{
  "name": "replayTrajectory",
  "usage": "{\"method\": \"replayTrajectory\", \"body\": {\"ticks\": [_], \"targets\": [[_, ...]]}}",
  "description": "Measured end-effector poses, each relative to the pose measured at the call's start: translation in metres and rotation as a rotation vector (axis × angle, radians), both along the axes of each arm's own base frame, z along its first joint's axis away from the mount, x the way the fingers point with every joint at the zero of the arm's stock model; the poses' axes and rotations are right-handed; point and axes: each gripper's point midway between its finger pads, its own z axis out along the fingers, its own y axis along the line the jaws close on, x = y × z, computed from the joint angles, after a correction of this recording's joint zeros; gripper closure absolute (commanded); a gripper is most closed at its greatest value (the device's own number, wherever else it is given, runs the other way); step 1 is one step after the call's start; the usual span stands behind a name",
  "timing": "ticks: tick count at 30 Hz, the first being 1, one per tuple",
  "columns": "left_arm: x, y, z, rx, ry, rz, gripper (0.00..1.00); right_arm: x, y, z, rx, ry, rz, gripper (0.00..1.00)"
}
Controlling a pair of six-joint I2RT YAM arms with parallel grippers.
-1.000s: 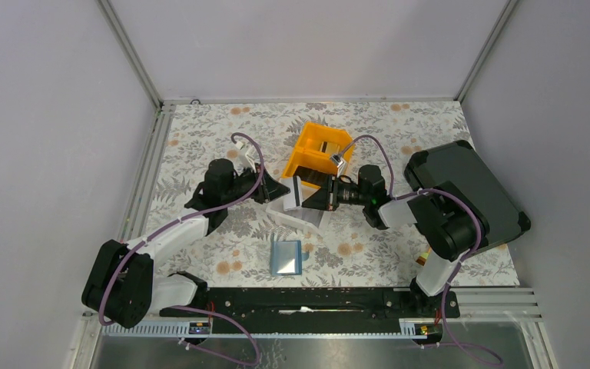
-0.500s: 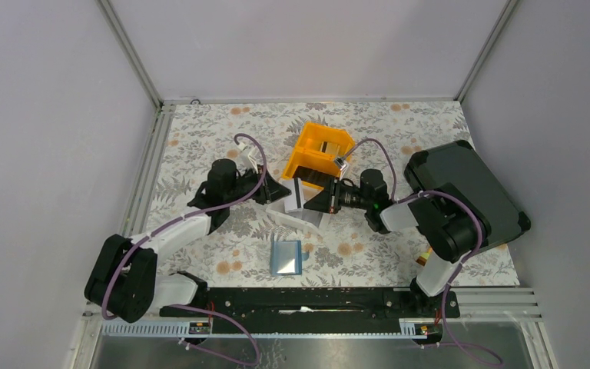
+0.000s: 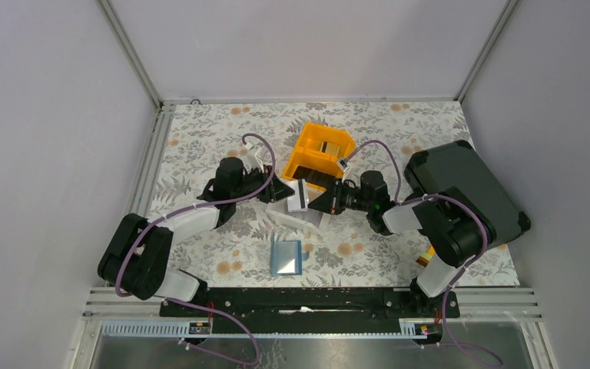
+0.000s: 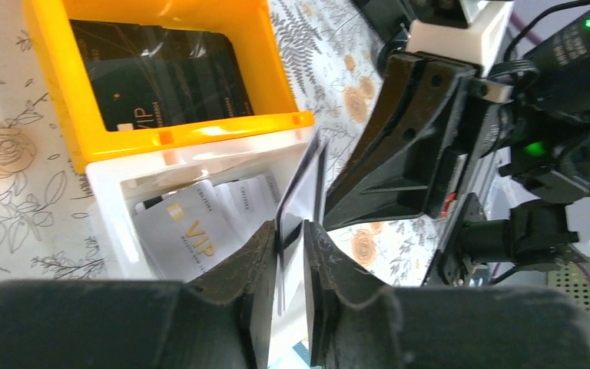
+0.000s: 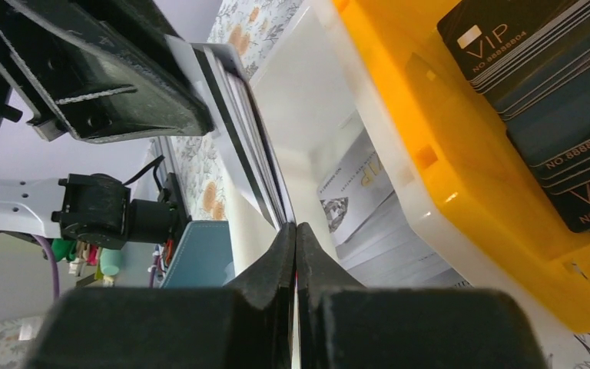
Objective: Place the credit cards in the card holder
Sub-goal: Pick up the credit card from the storage box.
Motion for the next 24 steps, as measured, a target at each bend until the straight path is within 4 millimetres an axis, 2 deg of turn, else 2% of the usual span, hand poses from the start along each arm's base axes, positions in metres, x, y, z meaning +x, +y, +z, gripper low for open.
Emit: {"method": "replayTrajectory", "body": {"ticks": [5, 10, 16, 18, 24], "targets": [[0.004, 0.003, -0.016, 0.047, 0.001, 0.006, 0.65, 0.0, -0.006, -0.006, -0.042, -0.011, -0.025, 1.0], [0.008, 0.007, -0.021, 0.088, -0.019, 0.019, 0.55, 0.002, -0.011, -0.011, -0.075, -0.018, -0.043, 1.0], [0.014, 0.013, -0.025, 0.137, -0.035, 0.044, 0.33, 0.003, -0.016, -0.013, -0.109, -0.031, -0.057, 1.0], [0.015, 0.014, -0.023, 0.142, -0.042, 0.052, 0.28, 0.003, -0.017, -0.011, -0.115, -0.04, -0.06, 1.0], [0.017, 0.018, -0.006, 0.135, -0.079, 0.081, 0.25, 0.005, -0.025, 0.004, -0.146, -0.101, -0.09, 1.0]]}}
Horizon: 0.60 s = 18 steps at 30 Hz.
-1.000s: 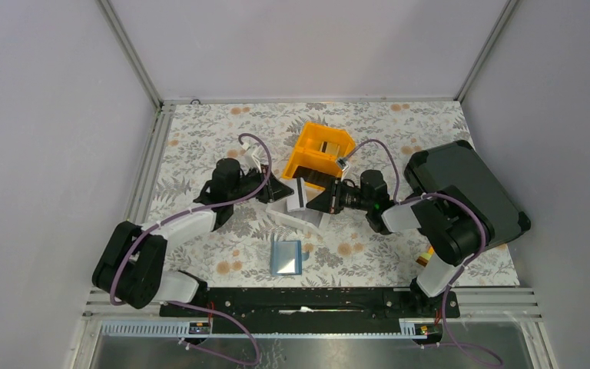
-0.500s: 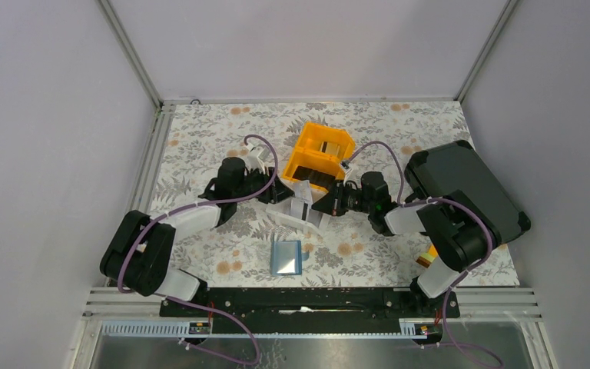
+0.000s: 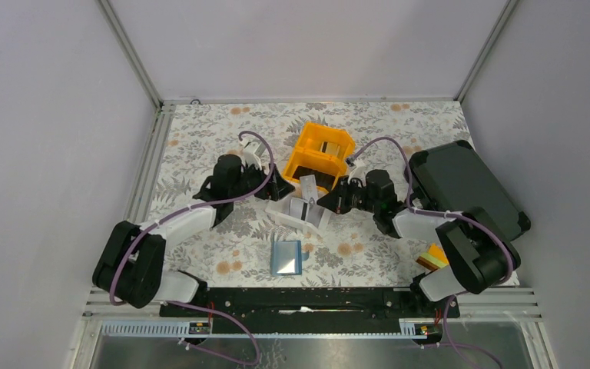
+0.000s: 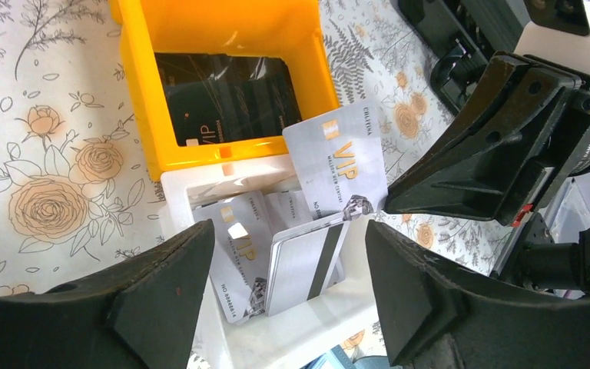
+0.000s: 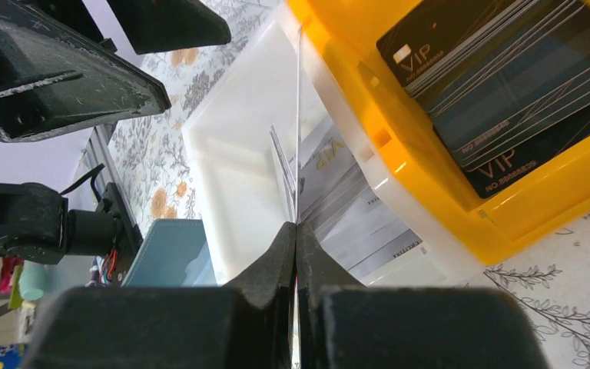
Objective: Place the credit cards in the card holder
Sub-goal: Pick up the credit card from the storage box.
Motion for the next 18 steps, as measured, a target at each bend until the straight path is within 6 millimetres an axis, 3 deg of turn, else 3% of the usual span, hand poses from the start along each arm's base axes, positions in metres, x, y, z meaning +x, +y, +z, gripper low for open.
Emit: {"method": "replayTrajectory", "body": {"ticks": [9, 18], "targets": [[-0.001, 0.001, 0.036, -0.047, -0.057, 0.02, 0.21, 0.002, -0.01, 0.019, -0.052, -0.085, -0.023, 1.0], [-0.007, 0.002, 0.057, -0.095, -0.075, 0.032, 0.2, -0.003, -0.015, 0.04, -0.045, -0.134, -0.027, 1.0]]}}
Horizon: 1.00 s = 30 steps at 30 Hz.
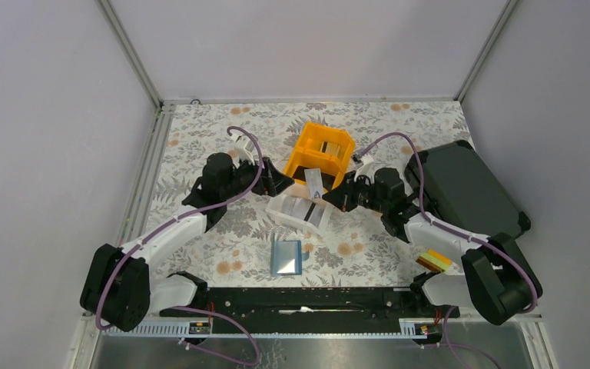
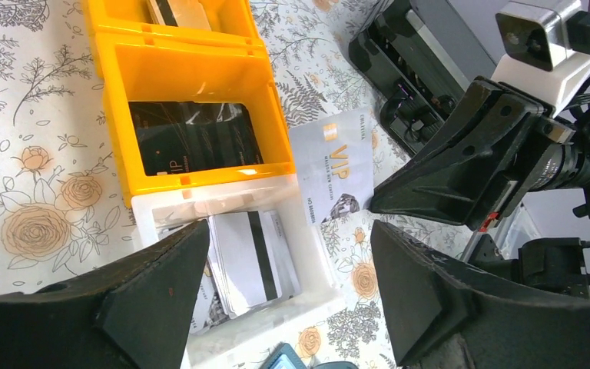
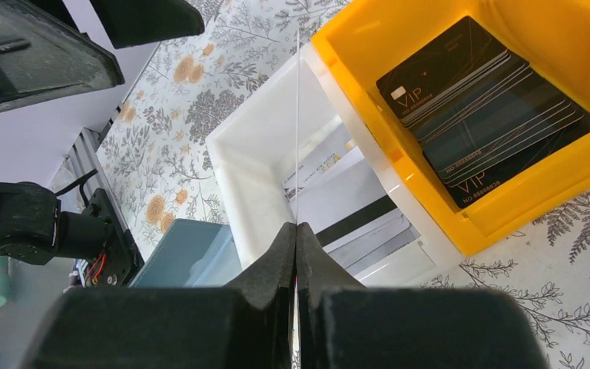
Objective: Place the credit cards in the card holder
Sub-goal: Pick up the credit card from the storage box.
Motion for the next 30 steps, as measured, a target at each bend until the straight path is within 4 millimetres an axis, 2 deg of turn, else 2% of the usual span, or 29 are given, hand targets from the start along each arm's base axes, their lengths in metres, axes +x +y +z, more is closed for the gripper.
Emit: {"method": "replayTrajectory", "body": {"ticks": [7, 10, 15, 18, 19, 23, 30], "targets": [[-0.006, -0.001, 0.01, -0.041, 0.018, -0.003, 0.19, -0.004, 0.0, 0.013, 0.015, -0.02, 0.013, 1.0], [-0.009, -0.007, 0.022, -0.096, 0.021, -0.025, 0.19, -0.01, 0.003, 0.019, 0.035, -0.017, 0.041, 1.0], [-0.019, -0.019, 0.043, -0.187, 0.017, -0.092, 0.18, -0.024, 0.017, 0.044, 0.099, -0.026, 0.123, 1.0], [-0.024, -0.023, 0.049, -0.221, 0.018, -0.118, 0.2, -0.033, 0.025, 0.061, 0.15, -0.042, 0.167, 1.0], [-0.026, -0.024, 0.048, -0.228, 0.023, -0.123, 0.24, -0.035, 0.026, 0.065, 0.162, -0.044, 0.177, 1.0], [-0.033, -0.026, 0.049, -0.258, 0.047, -0.145, 0.49, -0.042, 0.03, 0.079, 0.214, -0.044, 0.209, 1.0], [-0.047, -0.027, 0.069, -0.321, 0.02, -0.197, 0.92, -0.048, 0.034, 0.091, 0.264, -0.032, 0.24, 1.0]]}}
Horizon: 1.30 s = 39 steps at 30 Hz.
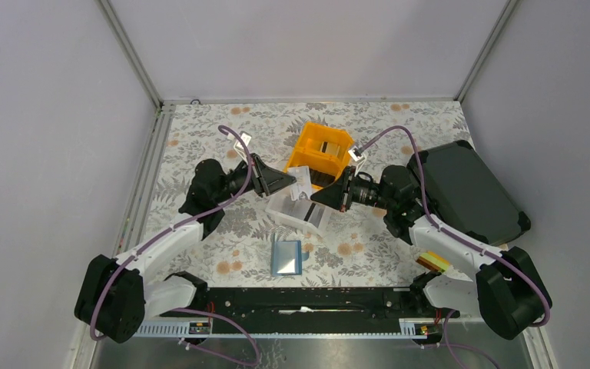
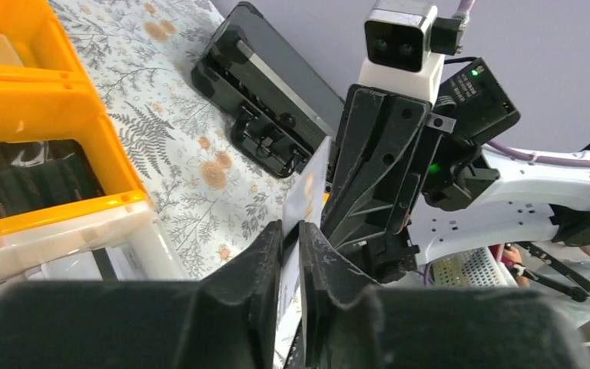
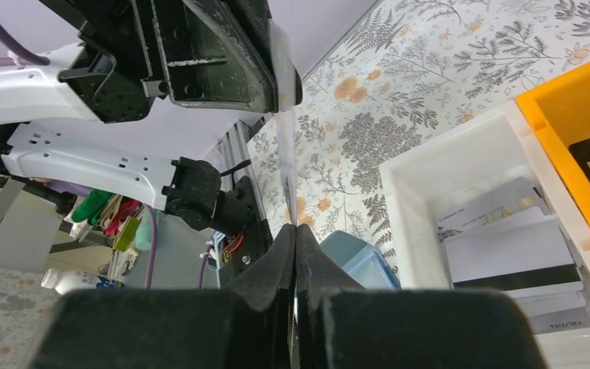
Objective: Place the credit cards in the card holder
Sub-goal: Pick up the credit card from the storage box.
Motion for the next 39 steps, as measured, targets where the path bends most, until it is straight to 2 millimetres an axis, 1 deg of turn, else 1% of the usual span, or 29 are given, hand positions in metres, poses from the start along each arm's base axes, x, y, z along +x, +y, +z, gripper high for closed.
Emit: {"method": "replayTrajectory", "body": {"ticks": [1, 2, 4, 7, 9, 11, 13, 15, 18, 20, 24, 25, 27, 28, 29, 31, 32, 33, 38, 39], "targets": [[-0.001, 0.0, 0.001, -0.006, 0.001, -0.005, 0.98, -0.001, 0.0, 0.001, 0.005, 0.003, 0.007, 1.0], [-0.003, 0.0, 0.003, -0.012, 0.0, -0.009, 1.0, -0.002, 0.001, 0.002, 0.009, 0.004, 0.013, 0.99], [-0.006, -0.001, 0.006, -0.026, -0.005, -0.026, 1.0, -0.003, 0.001, 0.003, 0.012, 0.011, 0.016, 0.75], [-0.01, -0.002, 0.01, -0.035, -0.015, -0.047, 1.0, -0.004, 0.001, 0.004, 0.018, 0.026, 0.016, 0.53], [-0.013, -0.002, 0.01, -0.035, -0.017, -0.056, 1.0, -0.003, 0.002, 0.006, 0.024, 0.029, 0.015, 0.47], [-0.017, -0.001, 0.012, -0.037, -0.024, -0.071, 1.0, -0.003, 0.002, 0.009, 0.032, 0.028, 0.015, 0.47], [-0.02, -0.002, 0.014, -0.04, -0.033, -0.087, 1.0, -0.003, 0.003, 0.013, 0.045, 0.025, 0.015, 0.47], [-0.024, -0.002, 0.016, -0.041, -0.039, -0.105, 1.0, -0.003, 0.004, 0.018, 0.064, 0.022, 0.016, 0.49], [-0.029, -0.002, 0.016, -0.041, -0.041, -0.128, 1.0, -0.002, 0.005, 0.025, 0.094, 0.023, 0.019, 0.58], [-0.03, -0.002, 0.015, -0.038, -0.038, -0.138, 1.0, 0.0, 0.007, 0.028, 0.116, 0.032, 0.023, 0.69], [-0.033, -0.002, 0.01, -0.03, -0.024, -0.15, 1.0, -0.002, 0.011, 0.033, 0.149, 0.051, 0.055, 0.97], [-0.034, -0.002, 0.009, -0.029, -0.021, -0.152, 1.0, -0.002, 0.012, 0.033, 0.151, 0.061, 0.061, 1.0], [-0.034, -0.002, 0.007, -0.027, -0.015, -0.152, 1.0, -0.003, 0.013, 0.033, 0.152, 0.078, 0.069, 1.0], [-0.034, -0.002, 0.007, -0.026, -0.01, -0.152, 0.98, -0.003, 0.013, 0.032, 0.15, 0.082, 0.071, 1.0], [-0.034, -0.002, 0.007, -0.026, -0.01, -0.152, 0.88, -0.003, 0.013, 0.031, 0.147, 0.086, 0.07, 1.0], [-0.035, -0.002, 0.005, -0.022, -0.007, -0.151, 0.82, -0.004, 0.013, 0.029, 0.138, 0.095, 0.069, 1.0], [-0.034, -0.001, 0.003, -0.015, 0.001, -0.148, 0.76, -0.004, 0.012, 0.029, 0.135, 0.093, 0.068, 1.0], [-0.035, -0.001, 0.001, -0.007, 0.009, -0.147, 0.72, -0.005, 0.011, 0.028, 0.129, 0.093, 0.066, 1.0], [-0.038, 0.001, -0.017, 0.048, 0.062, -0.139, 0.73, -0.007, 0.006, 0.028, 0.1, 0.085, 0.038, 1.0], [-0.039, 0.002, -0.019, 0.057, 0.067, -0.137, 0.75, -0.007, 0.005, 0.029, 0.098, 0.081, 0.035, 1.0]]}}
